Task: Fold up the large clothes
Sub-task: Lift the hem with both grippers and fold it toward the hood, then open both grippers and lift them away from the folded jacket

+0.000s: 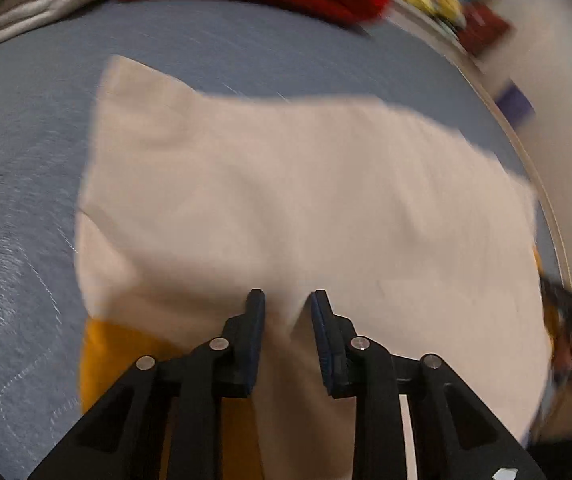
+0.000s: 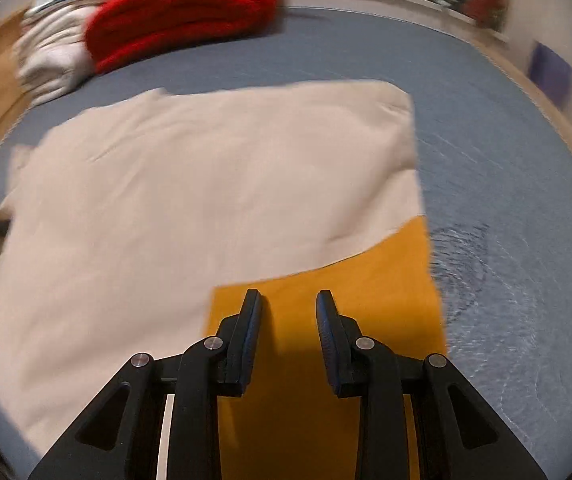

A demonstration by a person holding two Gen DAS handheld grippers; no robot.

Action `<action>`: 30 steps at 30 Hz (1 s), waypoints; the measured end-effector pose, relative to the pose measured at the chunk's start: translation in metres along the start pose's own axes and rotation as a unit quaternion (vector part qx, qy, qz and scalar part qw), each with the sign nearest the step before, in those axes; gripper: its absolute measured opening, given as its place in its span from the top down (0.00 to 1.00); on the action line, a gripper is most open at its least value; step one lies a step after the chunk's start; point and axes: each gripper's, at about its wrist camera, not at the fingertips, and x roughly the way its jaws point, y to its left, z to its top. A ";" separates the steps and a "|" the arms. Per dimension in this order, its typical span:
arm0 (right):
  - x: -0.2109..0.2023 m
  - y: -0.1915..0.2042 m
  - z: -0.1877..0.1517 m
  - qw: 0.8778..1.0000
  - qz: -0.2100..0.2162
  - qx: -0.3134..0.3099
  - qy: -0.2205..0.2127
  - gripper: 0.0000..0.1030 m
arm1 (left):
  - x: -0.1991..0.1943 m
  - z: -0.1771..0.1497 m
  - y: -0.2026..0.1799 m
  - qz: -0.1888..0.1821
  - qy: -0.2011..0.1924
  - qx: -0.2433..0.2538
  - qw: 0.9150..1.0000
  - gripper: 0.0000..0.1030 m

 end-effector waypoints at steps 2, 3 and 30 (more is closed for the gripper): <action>0.006 -0.011 0.003 0.999 -0.024 0.034 -0.003 0.71 | -0.001 0.005 0.008 0.078 -0.031 -0.013 0.996 0.79; 0.011 -0.018 0.005 0.998 -0.039 0.055 -0.004 0.71 | 0.000 0.005 0.014 0.092 -0.035 -0.023 0.995 0.81; -0.061 -0.062 -0.095 0.990 -0.081 0.030 0.113 0.70 | -0.070 -0.138 -0.028 0.122 0.127 0.103 0.979 0.72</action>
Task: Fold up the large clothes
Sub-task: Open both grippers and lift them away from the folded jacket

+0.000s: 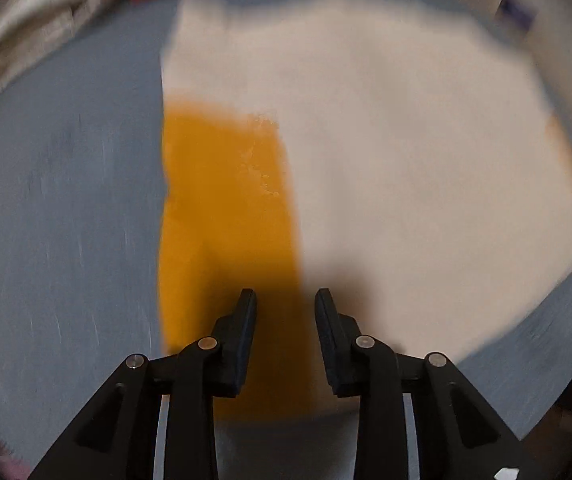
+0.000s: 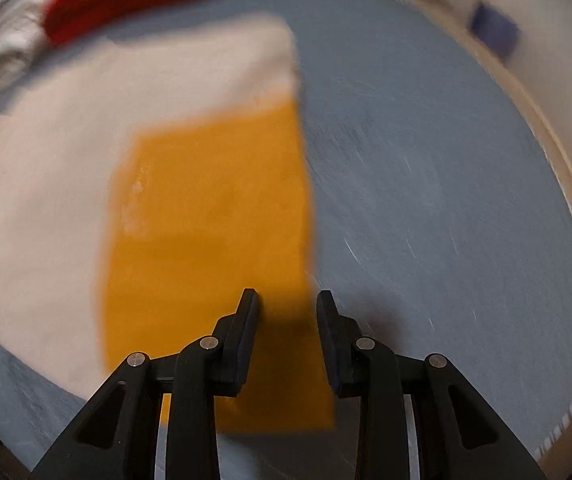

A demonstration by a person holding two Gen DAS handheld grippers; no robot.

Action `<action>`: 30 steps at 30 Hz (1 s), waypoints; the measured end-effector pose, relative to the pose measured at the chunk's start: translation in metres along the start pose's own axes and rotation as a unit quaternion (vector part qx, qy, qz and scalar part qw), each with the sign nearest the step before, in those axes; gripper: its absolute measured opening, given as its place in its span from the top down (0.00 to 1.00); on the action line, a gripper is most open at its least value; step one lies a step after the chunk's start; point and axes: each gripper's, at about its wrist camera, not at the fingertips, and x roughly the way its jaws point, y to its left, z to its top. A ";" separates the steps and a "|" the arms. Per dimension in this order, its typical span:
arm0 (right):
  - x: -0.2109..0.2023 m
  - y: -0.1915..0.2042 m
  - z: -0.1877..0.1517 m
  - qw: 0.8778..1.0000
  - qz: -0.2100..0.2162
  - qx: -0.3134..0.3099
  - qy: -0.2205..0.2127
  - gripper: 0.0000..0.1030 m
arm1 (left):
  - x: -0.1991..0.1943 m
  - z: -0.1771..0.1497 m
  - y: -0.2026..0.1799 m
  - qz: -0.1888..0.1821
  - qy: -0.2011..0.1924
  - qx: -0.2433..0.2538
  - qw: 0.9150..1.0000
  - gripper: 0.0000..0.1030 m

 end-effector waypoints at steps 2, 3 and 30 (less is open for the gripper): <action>0.003 -0.019 -0.005 0.998 -0.029 0.031 0.046 0.70 | -0.021 -0.007 -0.005 0.019 -0.016 -0.013 1.000 0.72; -0.007 -0.027 -0.005 0.996 -0.046 0.054 0.044 0.70 | -0.042 -0.011 -0.006 0.017 -0.046 -0.028 0.998 0.73; -0.162 0.142 -0.041 0.973 0.075 0.001 -0.218 0.42 | -0.077 -0.063 -0.058 0.024 -0.145 -0.105 0.984 0.56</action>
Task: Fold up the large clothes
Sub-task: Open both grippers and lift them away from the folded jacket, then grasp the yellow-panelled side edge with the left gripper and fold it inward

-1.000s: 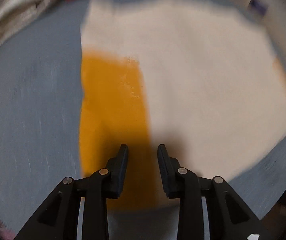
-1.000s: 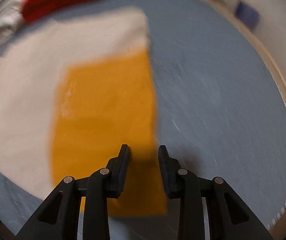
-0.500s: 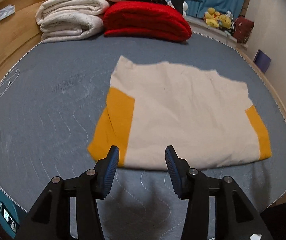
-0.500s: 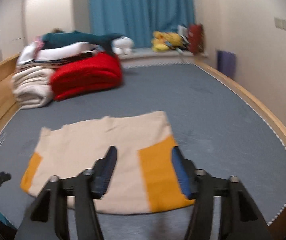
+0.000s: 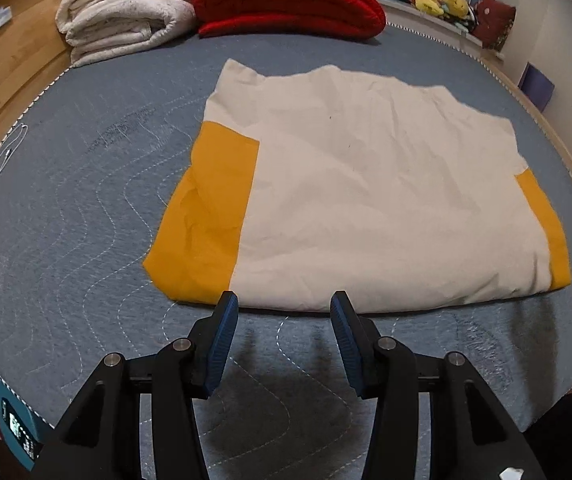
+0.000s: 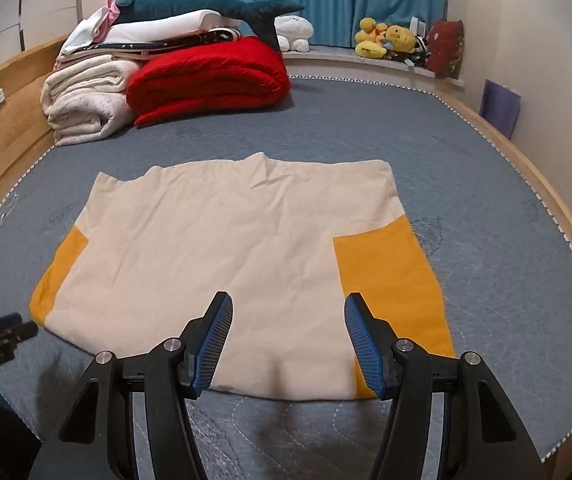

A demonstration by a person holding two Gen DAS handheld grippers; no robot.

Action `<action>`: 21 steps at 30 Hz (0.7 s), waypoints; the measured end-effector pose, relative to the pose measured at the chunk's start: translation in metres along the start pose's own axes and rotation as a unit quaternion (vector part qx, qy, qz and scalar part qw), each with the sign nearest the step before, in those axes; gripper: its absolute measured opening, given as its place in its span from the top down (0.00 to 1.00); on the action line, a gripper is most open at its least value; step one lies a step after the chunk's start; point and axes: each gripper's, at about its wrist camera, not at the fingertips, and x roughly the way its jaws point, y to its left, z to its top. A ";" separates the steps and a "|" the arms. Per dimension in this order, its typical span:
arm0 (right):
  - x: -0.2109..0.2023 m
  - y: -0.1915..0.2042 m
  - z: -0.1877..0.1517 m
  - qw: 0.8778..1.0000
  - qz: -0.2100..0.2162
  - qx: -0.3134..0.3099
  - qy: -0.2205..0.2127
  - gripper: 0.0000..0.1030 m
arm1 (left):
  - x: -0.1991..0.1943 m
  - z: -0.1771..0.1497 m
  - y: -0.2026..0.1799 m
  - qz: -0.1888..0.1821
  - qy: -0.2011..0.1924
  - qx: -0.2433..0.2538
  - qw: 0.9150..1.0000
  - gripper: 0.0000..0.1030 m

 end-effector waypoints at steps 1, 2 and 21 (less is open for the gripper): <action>0.004 0.001 0.001 1.000 0.003 0.004 0.001 0.42 | 0.003 0.000 0.001 0.000 0.004 0.000 1.000 0.56; 0.006 0.002 0.002 1.000 0.006 0.007 0.003 0.42 | 0.006 0.002 0.003 -0.006 0.009 -0.004 1.000 0.56; 0.018 0.017 0.011 0.997 0.068 0.011 0.039 0.42 | 0.078 -0.032 0.106 -0.159 0.055 -0.383 0.908 0.50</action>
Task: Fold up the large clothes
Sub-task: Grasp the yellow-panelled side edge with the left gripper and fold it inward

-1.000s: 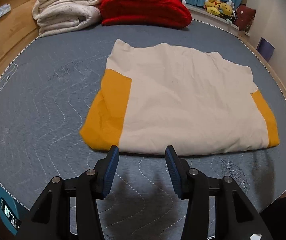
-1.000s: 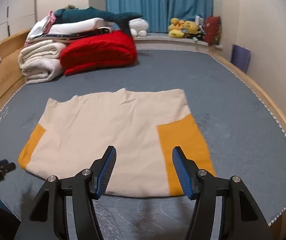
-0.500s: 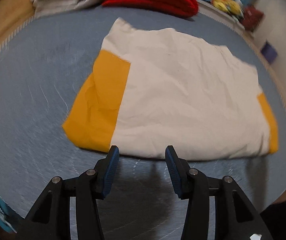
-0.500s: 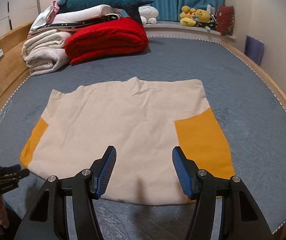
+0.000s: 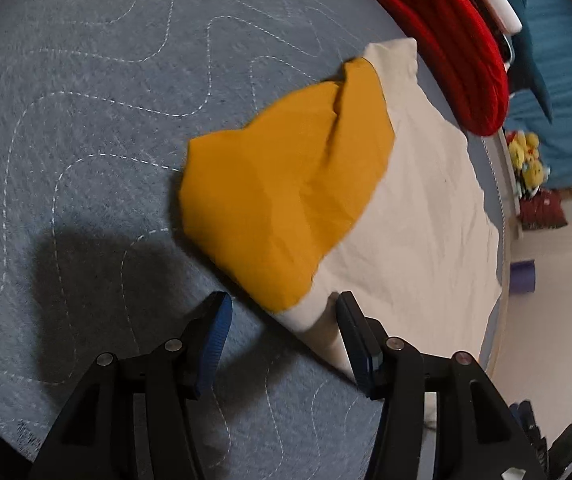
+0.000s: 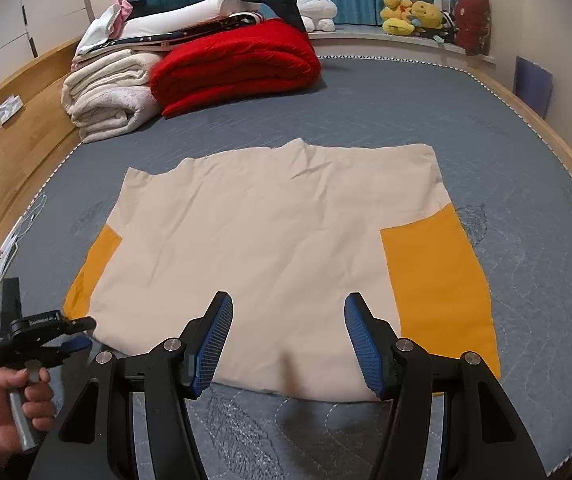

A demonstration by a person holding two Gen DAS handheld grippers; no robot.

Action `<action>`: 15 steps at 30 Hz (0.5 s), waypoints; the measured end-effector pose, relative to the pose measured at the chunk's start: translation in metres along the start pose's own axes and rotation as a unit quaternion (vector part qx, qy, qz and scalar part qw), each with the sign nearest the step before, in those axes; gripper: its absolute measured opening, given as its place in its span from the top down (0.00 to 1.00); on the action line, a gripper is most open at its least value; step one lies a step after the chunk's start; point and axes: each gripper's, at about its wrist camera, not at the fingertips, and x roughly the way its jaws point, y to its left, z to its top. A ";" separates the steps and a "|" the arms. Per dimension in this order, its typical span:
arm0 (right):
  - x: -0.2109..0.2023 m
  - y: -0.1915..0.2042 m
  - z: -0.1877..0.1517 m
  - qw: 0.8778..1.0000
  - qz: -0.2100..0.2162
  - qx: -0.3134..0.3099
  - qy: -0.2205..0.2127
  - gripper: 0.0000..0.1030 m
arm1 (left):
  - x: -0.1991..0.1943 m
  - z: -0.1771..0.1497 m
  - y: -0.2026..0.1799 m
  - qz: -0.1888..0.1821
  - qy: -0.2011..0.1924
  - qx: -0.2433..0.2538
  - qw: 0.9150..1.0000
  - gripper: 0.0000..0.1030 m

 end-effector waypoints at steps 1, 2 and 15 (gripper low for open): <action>0.000 0.000 0.000 1.000 0.001 0.002 0.001 0.42 | 0.000 0.001 0.000 -0.002 -0.005 -0.001 1.000 0.50; 0.000 -0.001 0.000 1.000 0.002 0.004 0.003 0.42 | 0.001 0.002 -0.001 -0.004 -0.009 -0.001 1.000 0.50; 0.009 0.005 -0.006 1.000 0.015 0.006 0.019 0.42 | 0.019 0.026 -0.006 -0.055 -0.064 -0.033 0.996 0.46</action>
